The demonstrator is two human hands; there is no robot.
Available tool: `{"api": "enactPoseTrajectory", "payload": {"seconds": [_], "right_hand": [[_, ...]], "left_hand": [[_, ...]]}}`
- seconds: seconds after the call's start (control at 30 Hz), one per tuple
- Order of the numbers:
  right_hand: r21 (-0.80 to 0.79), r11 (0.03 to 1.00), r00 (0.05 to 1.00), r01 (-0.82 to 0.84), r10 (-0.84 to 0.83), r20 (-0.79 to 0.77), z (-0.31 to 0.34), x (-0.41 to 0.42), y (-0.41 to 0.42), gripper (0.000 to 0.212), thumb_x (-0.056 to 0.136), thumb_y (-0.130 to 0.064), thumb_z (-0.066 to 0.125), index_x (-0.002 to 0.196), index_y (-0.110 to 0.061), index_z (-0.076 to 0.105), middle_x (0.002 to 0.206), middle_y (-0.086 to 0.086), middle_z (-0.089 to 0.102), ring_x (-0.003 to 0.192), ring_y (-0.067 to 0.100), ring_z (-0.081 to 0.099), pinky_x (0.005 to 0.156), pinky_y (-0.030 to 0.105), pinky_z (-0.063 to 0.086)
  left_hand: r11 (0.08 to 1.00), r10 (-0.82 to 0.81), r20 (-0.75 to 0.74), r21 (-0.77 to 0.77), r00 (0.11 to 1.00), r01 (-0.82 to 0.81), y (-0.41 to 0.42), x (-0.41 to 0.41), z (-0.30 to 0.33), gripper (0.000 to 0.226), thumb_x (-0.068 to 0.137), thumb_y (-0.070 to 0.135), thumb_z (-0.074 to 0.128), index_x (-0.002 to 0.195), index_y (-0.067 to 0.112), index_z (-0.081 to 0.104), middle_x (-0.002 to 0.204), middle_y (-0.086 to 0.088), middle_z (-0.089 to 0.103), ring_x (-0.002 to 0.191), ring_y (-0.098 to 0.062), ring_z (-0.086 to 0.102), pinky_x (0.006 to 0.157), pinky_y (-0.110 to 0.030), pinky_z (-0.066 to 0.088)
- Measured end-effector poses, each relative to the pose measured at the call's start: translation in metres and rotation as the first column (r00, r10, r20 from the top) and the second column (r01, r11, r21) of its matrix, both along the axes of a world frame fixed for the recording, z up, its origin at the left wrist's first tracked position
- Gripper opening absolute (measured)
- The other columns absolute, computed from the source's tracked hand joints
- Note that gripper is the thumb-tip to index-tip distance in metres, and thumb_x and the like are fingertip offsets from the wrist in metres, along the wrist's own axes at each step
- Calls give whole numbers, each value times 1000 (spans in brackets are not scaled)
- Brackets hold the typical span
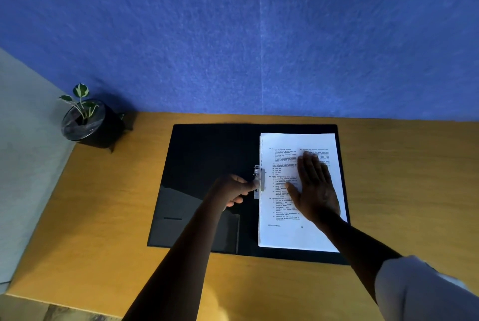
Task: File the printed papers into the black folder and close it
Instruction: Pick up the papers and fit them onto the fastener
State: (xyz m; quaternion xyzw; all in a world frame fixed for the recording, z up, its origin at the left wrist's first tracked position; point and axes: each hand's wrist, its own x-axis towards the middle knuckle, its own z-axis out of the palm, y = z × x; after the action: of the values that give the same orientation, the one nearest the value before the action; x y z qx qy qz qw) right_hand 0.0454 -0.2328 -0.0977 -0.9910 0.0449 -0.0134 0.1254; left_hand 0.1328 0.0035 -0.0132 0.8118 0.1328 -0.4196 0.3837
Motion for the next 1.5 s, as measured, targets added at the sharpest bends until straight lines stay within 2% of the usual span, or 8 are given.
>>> {"api": "enactPoseTrajectory", "payload": {"seconds": [0.1,0.23,0.4,0.8,0.97,1.1,1.3,1.5], "right_hand": [[1,1000,1000,3,-3,-3,0,0,0,82,100,-61,27,159,-7,11,168,14,8,157,27,2,128,44,12],[-6,1000,1000,2,-2,-6,-1,0,1,82,100,-61,27,159,-7,10,168,14,7,157,26,1,128,44,11],[5,1000,1000,4,-4,1,-1,1,1,83,100,-61,29,159,-6,11,168,15,7,157,27,2,127,46,13],[8,1000,1000,1,-1,21,-1,0,1,82,100,-61,32,159,-7,13,168,14,8,157,26,3,128,45,12],[11,1000,1000,5,-6,28,-1,-1,1,83,100,-60,33,159,-7,13,168,14,8,157,26,3,128,43,10],[10,1000,1000,2,-3,29,-1,0,1,83,100,-61,33,159,-6,13,168,14,8,157,26,3,128,44,11],[11,1000,1000,5,-5,31,-2,0,1,83,100,-61,32,159,-6,13,168,14,8,157,27,3,128,44,11],[16,1000,999,7,-8,43,0,1,1,82,100,-61,31,158,-5,17,167,15,13,157,28,7,127,45,13]], "left_hand": [[983,-121,13,138,993,118,4,-2,-8,60,64,72,76,95,22,65,87,3,71,72,-11,65,65,-27,50],[899,-293,77,361,953,247,6,-3,-12,71,45,91,65,74,26,61,88,4,72,89,-18,69,84,-35,55],[799,-406,156,538,900,267,-1,-9,-16,72,47,94,61,67,25,54,81,4,67,87,-22,66,70,-32,44],[771,-446,171,572,879,280,-4,-8,-16,77,42,95,62,71,24,58,77,4,68,81,-20,66,68,-31,49],[765,-445,207,593,871,250,-9,-13,-17,70,50,89,67,68,22,54,69,5,58,76,-21,63,62,-29,43],[790,-420,233,570,877,227,-8,-16,-18,68,53,86,69,70,21,57,73,3,62,75,-20,63,62,-29,44],[805,-419,216,538,882,250,-5,-12,-19,70,53,84,70,83,21,66,88,-1,70,88,-24,68,71,-33,53],[824,-399,220,512,890,243,-4,-12,-20,68,52,83,71,77,20,64,82,0,69,82,-22,67,68,-32,53]]}}
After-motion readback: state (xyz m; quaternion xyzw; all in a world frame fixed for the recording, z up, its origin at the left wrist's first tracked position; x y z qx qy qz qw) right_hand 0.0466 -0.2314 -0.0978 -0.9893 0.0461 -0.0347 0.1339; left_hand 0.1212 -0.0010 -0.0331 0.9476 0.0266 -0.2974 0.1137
